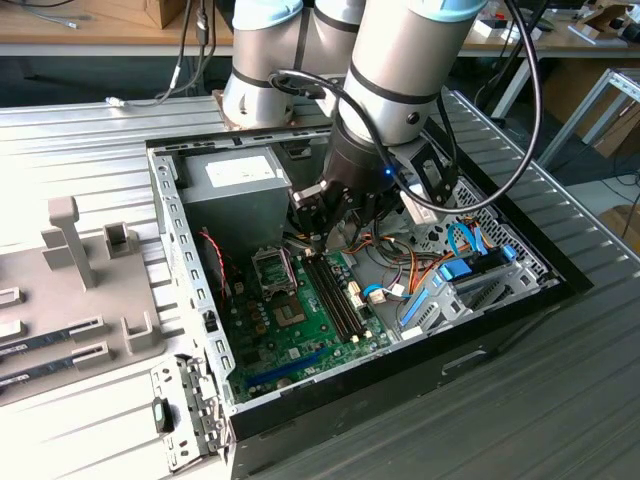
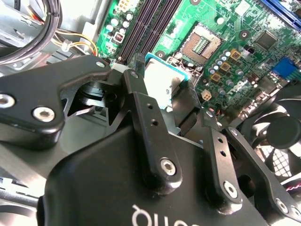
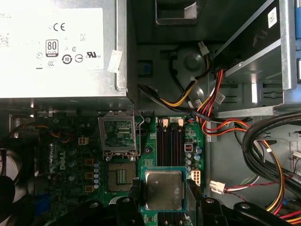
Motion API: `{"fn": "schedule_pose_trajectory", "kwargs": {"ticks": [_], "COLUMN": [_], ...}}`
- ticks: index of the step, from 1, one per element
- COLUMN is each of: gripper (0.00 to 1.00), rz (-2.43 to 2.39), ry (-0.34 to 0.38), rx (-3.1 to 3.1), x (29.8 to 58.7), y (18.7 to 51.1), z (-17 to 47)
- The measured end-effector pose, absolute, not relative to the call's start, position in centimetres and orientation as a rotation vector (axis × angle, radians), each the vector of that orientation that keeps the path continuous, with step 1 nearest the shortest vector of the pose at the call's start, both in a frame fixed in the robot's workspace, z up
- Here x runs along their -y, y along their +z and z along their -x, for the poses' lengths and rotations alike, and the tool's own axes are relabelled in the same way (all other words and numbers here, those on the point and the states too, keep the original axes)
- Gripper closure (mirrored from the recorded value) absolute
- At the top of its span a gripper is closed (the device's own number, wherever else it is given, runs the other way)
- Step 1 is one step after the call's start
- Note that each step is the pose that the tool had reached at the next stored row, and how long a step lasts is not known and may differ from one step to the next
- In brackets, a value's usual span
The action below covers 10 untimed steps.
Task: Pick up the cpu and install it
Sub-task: 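Place the cpu into insertion slot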
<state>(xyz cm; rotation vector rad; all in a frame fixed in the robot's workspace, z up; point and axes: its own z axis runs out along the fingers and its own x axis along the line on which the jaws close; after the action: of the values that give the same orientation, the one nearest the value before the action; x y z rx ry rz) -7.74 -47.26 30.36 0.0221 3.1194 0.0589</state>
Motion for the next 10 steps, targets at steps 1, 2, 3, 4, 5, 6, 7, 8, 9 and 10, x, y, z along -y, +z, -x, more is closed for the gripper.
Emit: {"fn": "schedule_pose_trajectory", "kwargs": {"ticks": [1,2,3,4,5,6,7,8,9,10], "gripper": [0.53,0.53,0.53,0.53,0.53,0.53,0.53,0.53,0.53,0.53], "rz": [-0.022,-0.022,-0.022,-0.022,-0.022,-0.022,-0.022,-0.022,-0.022,-0.022], "ry": [0.059,0.059,0.059,0.059,0.059,0.059,0.059,0.059,0.059,0.059], "rx": [-3.119,-3.119,-3.119,-3.119,-3.119,-3.119,-3.119,-3.119,-3.119,-3.119], "x": [47.26,47.26,47.26,47.26,47.26,47.26,47.26,47.26,47.26,47.26], "y": [30.33,30.32,30.28,30.26,30.25,30.22,30.20,30.17,30.15,30.12], "z": [7.74,7.74,7.74,7.74,7.74,7.74,7.74,7.74,7.74,7.74]}}
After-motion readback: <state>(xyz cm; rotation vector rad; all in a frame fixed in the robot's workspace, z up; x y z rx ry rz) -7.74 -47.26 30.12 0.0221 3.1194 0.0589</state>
